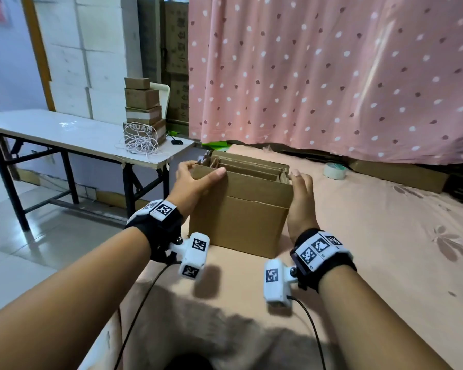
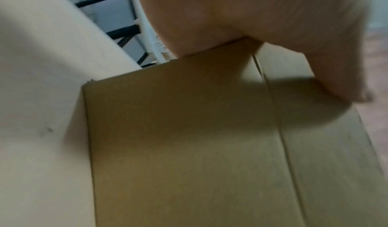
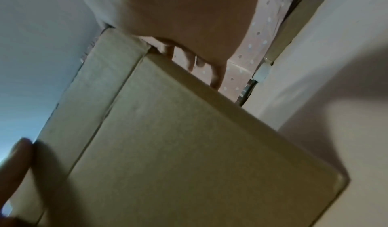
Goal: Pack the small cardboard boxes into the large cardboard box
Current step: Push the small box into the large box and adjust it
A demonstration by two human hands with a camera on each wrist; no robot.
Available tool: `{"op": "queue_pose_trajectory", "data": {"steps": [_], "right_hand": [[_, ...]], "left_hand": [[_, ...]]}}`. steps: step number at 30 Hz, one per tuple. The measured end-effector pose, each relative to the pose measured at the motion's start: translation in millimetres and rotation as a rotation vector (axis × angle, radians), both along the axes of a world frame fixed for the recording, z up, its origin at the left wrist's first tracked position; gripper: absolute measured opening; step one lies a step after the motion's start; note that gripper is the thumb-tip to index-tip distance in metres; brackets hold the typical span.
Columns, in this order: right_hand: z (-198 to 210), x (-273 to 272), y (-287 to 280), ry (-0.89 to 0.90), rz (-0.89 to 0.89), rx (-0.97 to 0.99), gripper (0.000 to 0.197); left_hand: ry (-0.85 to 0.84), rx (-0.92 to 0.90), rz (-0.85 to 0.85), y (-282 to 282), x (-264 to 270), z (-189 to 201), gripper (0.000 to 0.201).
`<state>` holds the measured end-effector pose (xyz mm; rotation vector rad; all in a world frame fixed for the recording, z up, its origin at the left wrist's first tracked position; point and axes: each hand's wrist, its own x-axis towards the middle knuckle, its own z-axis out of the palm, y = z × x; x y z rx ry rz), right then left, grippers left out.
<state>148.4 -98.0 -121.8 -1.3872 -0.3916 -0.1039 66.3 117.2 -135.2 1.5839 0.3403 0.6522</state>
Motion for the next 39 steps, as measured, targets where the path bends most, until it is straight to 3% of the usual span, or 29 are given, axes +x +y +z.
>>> {"op": "queue_pose_trajectory", "data": {"steps": [3,6,8,11,13,17,22,28,30,32,36,39], "right_hand": [[0,2,-5,0.105,0.185,0.064,0.037],[-3,12,-10,0.097,0.251,0.012,0.085],[-7,20,-12,0.064,0.273,-0.046,0.109],[-9,25,-14,0.064,0.262,-0.129,0.125],[-9,27,-14,0.064,0.254,-0.126,0.117],[-6,25,-17,0.030,0.273,-0.095,0.081],[-3,21,-23,0.010,0.242,-0.155,0.101],[-1,10,-34,-0.017,0.224,-0.122,0.080],[1,8,-40,-0.030,0.200,-0.128,0.081],[7,6,-47,-0.038,0.179,-0.116,0.086],[23,2,-59,-0.077,0.157,-0.058,0.063],[15,0,-69,-0.079,0.146,-0.069,0.064]], "left_hand": [[-0.006,-0.160,-0.233,2,4,0,0.138],[0.013,-0.151,-0.302,7,8,-2,0.150],[0.019,-0.140,-0.305,12,11,-6,0.139],[0.012,-0.101,-0.329,13,12,-8,0.110],[-0.016,-0.122,-0.330,12,12,-8,0.099],[-0.042,-0.166,-0.330,11,11,-7,0.103],[-0.054,-0.159,-0.330,7,6,-5,0.107],[-0.098,-0.115,-0.263,-10,1,-8,0.097],[-0.110,-0.105,-0.257,-18,0,-6,0.095],[-0.128,-0.096,-0.254,-26,-1,1,0.096],[-0.165,-0.083,-0.240,-35,4,20,0.105],[-0.140,-0.079,-0.261,-43,4,14,0.106]]}}
